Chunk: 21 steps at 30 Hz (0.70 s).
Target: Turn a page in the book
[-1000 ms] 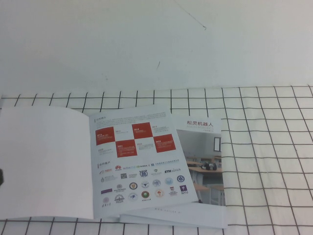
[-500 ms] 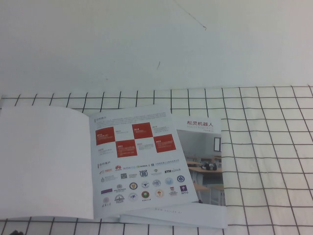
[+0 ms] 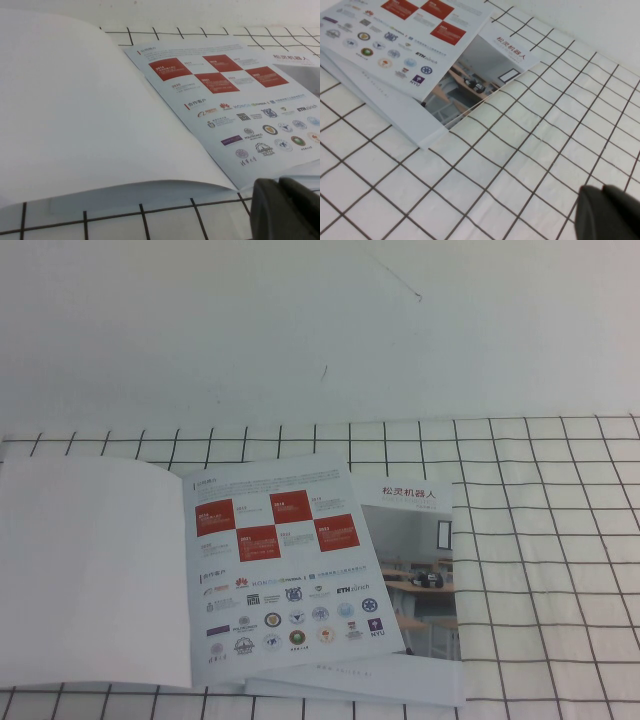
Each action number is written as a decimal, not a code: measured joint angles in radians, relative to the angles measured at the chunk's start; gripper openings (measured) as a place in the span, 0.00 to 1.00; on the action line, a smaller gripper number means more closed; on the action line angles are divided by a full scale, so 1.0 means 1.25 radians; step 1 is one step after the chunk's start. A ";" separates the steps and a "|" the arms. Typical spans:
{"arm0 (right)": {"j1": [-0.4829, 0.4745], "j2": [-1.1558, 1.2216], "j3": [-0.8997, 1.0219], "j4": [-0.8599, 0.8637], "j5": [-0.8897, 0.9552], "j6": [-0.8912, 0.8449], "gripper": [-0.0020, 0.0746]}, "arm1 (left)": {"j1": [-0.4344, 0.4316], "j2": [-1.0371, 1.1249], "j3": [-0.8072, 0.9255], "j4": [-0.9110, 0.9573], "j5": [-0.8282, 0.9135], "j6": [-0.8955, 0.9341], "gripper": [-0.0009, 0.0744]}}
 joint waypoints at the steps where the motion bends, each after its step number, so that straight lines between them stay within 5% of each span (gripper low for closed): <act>1: 0.000 0.000 0.000 0.000 0.000 0.000 0.03 | 0.000 0.000 0.000 0.000 0.000 0.000 0.01; 12: 0.000 0.000 0.000 -0.006 0.000 -0.005 0.03 | 0.000 0.000 0.000 0.000 0.000 0.000 0.01; 21: -0.097 0.000 0.001 -0.128 -0.035 -0.089 0.03 | 0.000 0.000 0.000 0.000 0.000 0.000 0.01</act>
